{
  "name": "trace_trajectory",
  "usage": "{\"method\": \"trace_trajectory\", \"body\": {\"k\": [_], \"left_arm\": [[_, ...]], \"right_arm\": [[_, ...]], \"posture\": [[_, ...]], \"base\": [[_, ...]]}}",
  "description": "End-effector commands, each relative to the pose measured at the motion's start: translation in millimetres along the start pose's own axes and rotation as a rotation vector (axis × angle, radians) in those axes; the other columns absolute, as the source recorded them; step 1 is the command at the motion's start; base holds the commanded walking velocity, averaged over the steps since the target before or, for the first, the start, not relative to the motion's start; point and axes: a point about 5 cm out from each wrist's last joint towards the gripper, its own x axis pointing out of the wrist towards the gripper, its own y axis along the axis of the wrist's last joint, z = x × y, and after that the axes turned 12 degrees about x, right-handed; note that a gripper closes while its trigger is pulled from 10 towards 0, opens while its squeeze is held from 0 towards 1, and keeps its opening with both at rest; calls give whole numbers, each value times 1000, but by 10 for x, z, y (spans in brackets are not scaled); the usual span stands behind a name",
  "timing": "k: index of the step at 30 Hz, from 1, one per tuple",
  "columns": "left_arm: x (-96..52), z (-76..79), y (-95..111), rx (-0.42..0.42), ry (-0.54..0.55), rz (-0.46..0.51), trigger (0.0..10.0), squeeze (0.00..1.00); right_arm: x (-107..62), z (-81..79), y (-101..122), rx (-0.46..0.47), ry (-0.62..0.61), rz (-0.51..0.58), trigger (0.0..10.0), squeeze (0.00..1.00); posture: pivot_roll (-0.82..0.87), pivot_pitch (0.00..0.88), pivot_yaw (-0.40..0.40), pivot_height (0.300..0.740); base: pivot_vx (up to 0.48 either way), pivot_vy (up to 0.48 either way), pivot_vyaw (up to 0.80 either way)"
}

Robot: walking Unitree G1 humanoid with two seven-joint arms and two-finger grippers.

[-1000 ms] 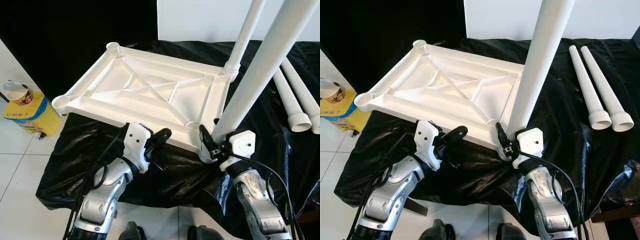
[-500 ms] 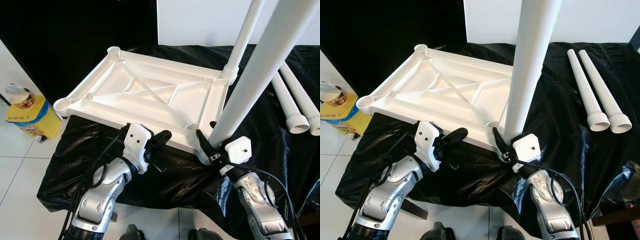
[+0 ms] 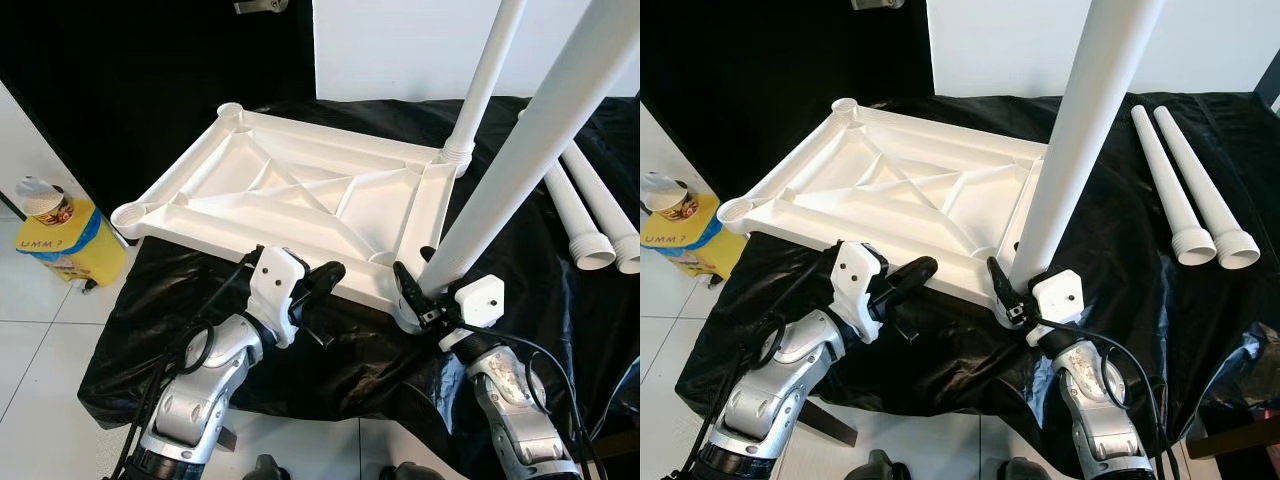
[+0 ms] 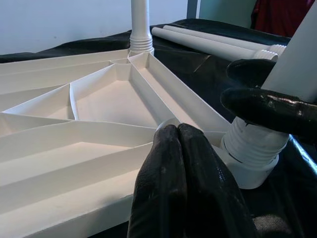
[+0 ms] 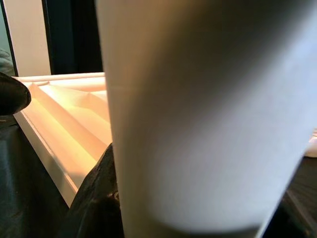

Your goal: Building children table

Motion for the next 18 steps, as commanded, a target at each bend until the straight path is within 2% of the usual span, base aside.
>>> {"method": "trace_trajectory", "body": {"k": [1, 5, 11, 15, 18], "left_arm": [[10, 56, 42, 11, -94, 20, 10000, 0], [8, 58, 43, 12, -97, 18, 10000, 0], [0, 47, 42, 18, -96, 13, 10000, 0], [-5, 48, 41, 19, -96, 11, 10000, 0], [-8, 55, 38, 22, -99, 7, 10000, 0]], "right_arm": [[-87, -10, -210, 2, 1, -109, 10000, 0], [-78, -17, -227, 0, 14, -112, 10000, 0], [-72, -49, -263, 82, 4, -141, 10000, 0], [-64, -55, -293, 110, -21, -170, 10000, 0], [-43, -40, -323, 148, -87, -199, 10000, 0]], "posture": [[4, 83, 38, 740], [7, 82, 38, 740], [9, 82, 38, 740], [8, 83, 39, 740], [8, 89, 38, 740]], "base": [[0, 0, 0], [0, 0, 0], [0, 0, 0], [0, 0, 0], [0, 0, 0]]}}
